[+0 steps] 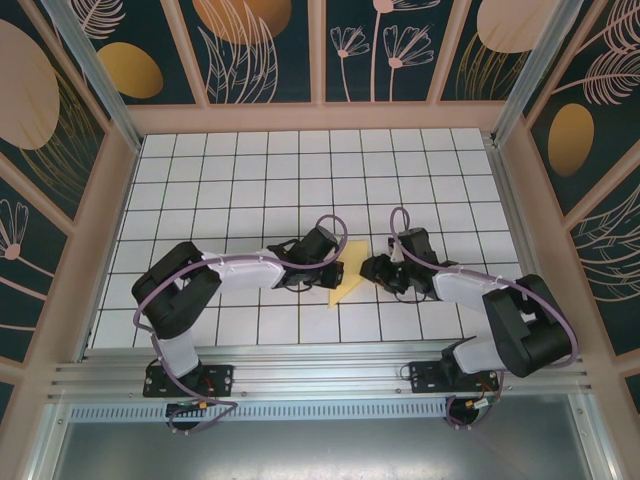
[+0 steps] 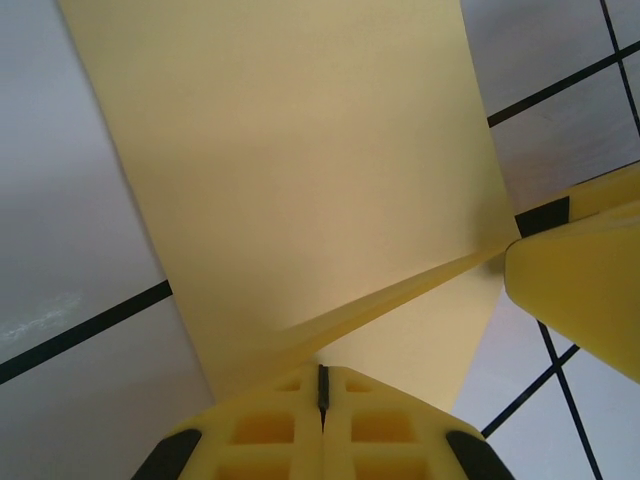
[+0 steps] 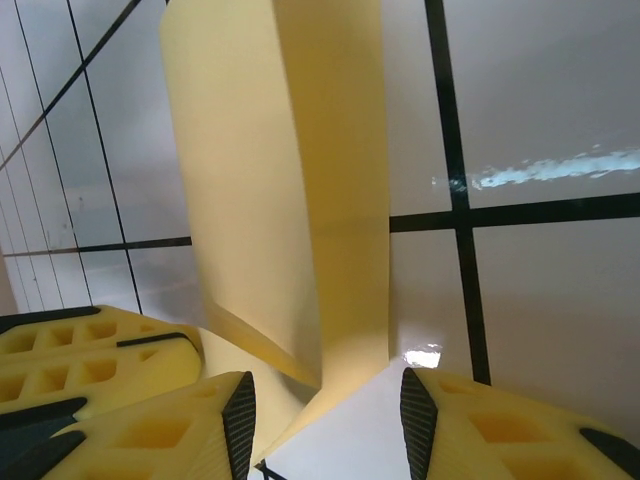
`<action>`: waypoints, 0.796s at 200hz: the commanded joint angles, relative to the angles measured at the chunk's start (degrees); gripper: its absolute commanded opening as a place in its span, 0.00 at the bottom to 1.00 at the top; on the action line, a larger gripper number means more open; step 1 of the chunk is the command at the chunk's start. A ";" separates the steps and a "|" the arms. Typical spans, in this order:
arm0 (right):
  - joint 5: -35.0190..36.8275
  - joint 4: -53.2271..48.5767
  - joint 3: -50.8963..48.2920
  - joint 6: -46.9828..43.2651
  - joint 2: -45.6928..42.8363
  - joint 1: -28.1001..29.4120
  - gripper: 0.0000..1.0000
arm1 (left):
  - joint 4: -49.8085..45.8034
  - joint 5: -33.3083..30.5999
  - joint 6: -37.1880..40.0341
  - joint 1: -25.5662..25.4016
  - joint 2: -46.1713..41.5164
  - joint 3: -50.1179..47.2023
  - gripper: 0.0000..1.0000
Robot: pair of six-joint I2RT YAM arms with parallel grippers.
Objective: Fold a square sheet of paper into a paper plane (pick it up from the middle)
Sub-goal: Third fold the triangle at the center of the table.
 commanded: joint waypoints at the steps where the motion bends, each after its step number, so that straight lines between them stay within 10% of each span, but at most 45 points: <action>1: -1.63 2.71 1.65 -0.02 1.04 0.96 0.45 | -0.93 -0.53 0.56 0.35 1.13 0.72 0.01; 159: -5.88 5.51 4.90 -2.14 5.96 2.34 0.34 | -1.03 -0.23 0.79 0.41 1.37 0.18 0.01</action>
